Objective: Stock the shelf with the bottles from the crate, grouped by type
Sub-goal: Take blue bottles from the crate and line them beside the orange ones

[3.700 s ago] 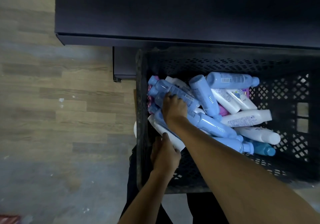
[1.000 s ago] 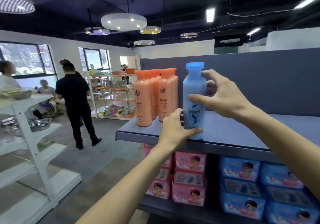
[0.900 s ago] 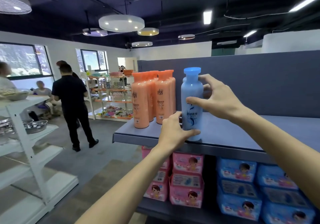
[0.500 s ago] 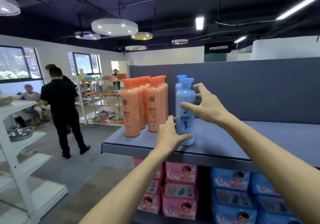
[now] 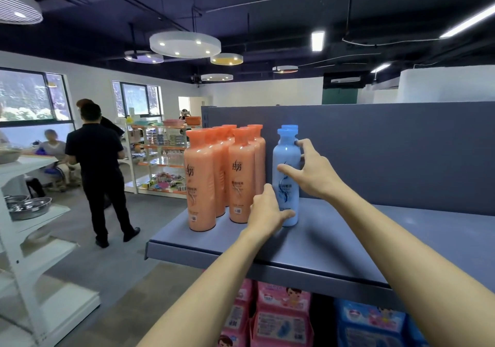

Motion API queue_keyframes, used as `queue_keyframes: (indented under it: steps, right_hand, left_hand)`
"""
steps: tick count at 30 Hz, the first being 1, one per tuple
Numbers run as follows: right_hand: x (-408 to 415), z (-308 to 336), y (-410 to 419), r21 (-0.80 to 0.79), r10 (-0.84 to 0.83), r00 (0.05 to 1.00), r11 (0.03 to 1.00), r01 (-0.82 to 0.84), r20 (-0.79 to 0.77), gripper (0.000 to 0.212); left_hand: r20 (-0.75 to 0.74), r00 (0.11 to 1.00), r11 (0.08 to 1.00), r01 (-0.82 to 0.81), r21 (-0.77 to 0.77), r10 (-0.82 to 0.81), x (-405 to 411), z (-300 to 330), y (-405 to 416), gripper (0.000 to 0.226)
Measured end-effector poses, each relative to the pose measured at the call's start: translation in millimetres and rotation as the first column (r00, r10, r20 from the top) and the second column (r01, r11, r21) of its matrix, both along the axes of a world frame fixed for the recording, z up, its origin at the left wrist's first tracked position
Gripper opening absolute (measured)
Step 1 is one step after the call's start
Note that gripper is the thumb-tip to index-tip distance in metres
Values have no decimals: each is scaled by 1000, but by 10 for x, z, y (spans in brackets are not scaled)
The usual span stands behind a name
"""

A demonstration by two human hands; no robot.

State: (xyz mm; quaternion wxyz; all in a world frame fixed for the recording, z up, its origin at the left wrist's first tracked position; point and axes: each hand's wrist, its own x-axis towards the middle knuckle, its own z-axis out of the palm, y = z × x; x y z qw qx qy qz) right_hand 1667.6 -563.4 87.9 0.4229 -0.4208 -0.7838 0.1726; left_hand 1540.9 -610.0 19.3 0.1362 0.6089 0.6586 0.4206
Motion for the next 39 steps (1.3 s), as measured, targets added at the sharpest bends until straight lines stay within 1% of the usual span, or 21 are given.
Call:
queue_keyframes:
  steps: [4,13,17,23,39]
  right_hand:
    - [-47,-7,162,8,-10,1000,1000,11,-9,61]
    - [-126,-74,489,41,-43,999,998,44,-26,67]
    - [-139,-85,573,39,-32,999,999,34,-34,67]
    - [-128,-112,594,28,-8,998,1000,10,-61,67]
    - [-163,-97,529,-28,-29,999,999,28,-45,65]
  left_hand:
    - [-2,1000,1000,0,-16,0,-9,1,180,48]
    - [-31,999,999,-37,-26,36,-16,-23,453,46]
    - [-32,999,999,-34,-26,33,-22,-23,541,45]
    - [-34,999,999,-24,-31,23,-38,-12,577,46]
    - [-14,1000,998,-24,-50,23,5,-7,465,46]
